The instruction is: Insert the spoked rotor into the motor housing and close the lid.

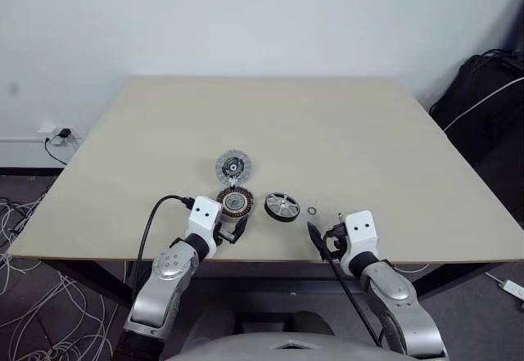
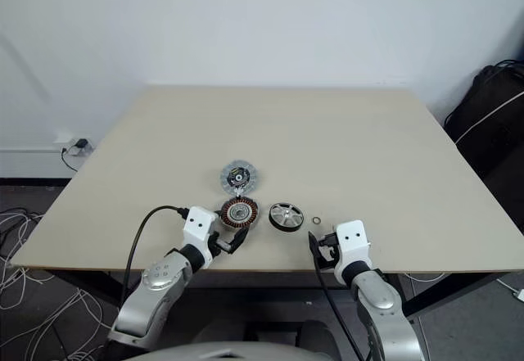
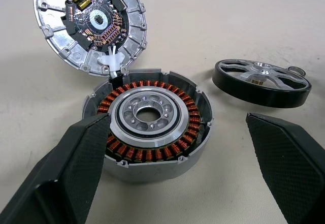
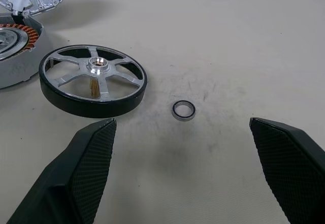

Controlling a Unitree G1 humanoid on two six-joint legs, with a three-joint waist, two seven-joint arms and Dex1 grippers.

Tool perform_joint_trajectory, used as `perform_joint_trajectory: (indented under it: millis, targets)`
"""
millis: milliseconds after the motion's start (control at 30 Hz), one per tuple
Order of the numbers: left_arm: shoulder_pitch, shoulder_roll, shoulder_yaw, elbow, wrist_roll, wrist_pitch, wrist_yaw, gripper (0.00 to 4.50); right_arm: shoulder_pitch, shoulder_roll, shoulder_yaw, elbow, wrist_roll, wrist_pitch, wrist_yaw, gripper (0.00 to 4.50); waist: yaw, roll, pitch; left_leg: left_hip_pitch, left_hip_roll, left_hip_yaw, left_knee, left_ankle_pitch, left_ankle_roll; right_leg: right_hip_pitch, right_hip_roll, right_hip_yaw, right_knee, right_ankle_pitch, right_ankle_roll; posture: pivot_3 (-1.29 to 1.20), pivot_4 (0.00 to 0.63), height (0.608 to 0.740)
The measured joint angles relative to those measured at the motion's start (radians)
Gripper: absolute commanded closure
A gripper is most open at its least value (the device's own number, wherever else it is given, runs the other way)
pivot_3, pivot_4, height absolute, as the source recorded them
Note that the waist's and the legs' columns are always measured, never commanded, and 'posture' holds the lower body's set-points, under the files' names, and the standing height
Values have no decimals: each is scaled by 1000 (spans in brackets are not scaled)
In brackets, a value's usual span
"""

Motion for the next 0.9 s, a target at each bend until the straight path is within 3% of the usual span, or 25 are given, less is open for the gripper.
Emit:
perform_joint_trajectory:
  millis: [533, 900]
  targets:
    - [1, -3, 1, 21, 0, 0, -1, 0, -12, 3, 0, 25, -14, -34, -4, 23, 0, 0, 1, 0, 0, 0, 0, 0, 0, 0, 0, 0, 0, 0, 1, 0, 0, 740]
    - [1, -7, 1, 31, 0, -1, 1, 0, -240, 52, -3, 307, -72, -43, -80, 23, -1, 1, 2, 0, 0, 0, 0, 0, 0, 0, 0, 0, 0, 0, -1, 0, 0, 740]
